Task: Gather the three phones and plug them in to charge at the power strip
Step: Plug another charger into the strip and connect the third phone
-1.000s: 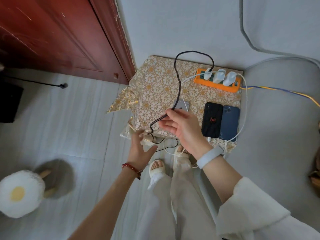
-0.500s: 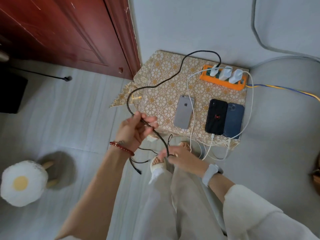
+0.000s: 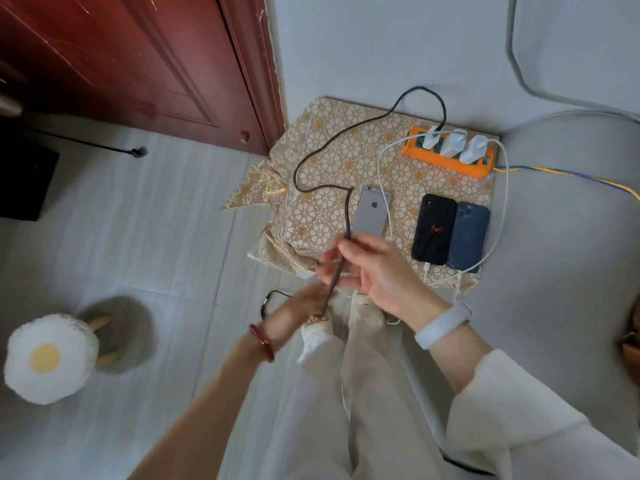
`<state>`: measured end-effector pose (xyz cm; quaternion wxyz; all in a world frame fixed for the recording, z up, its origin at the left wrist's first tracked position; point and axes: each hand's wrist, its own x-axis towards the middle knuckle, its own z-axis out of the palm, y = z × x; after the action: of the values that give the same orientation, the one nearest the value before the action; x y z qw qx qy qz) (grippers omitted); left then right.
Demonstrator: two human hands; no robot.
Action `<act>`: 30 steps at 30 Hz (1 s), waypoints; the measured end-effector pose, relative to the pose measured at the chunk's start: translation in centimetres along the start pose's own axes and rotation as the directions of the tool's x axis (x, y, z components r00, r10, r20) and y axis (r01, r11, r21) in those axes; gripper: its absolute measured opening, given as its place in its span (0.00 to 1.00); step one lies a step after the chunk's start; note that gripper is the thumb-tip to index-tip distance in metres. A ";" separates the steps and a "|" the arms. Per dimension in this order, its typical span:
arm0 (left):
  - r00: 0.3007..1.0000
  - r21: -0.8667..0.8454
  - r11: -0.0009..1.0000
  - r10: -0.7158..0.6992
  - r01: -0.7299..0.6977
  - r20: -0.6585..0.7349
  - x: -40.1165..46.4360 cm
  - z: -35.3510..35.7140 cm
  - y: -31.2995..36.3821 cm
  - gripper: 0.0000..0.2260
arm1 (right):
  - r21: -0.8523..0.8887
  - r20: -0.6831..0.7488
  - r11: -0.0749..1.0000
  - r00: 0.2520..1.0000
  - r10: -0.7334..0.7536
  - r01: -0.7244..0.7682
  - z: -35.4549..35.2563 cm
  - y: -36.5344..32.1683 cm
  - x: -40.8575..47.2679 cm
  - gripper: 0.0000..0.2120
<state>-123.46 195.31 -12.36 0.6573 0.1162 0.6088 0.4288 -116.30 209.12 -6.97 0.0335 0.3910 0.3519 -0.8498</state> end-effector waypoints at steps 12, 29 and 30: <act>0.977 -0.439 0.890 0.031 -0.123 -0.211 -3.7 -1.7 0.3 0.12 | -0.525 -0.101 0.849 0.995 0.008 -0.061 -1.2 5.2 2.1 0.14; 0.887 -0.620 0.768 -0.167 -0.157 -0.431 -1.1 -5.1 0.1 0.10 | -0.657 -0.028 0.750 0.997 0.071 -0.072 -3.1 6.4 -1.9 0.09; 0.915 -0.530 0.846 -0.172 -0.052 -0.366 -1.1 -3.5 -1.0 0.13 | -0.629 -0.018 0.776 0.999 0.041 -0.043 -2.3 5.9 -1.5 0.09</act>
<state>-126.10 192.65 -13.09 0.5387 -0.1788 0.5914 0.5728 -111.81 205.82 -10.33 0.1807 0.3664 0.6066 -0.6820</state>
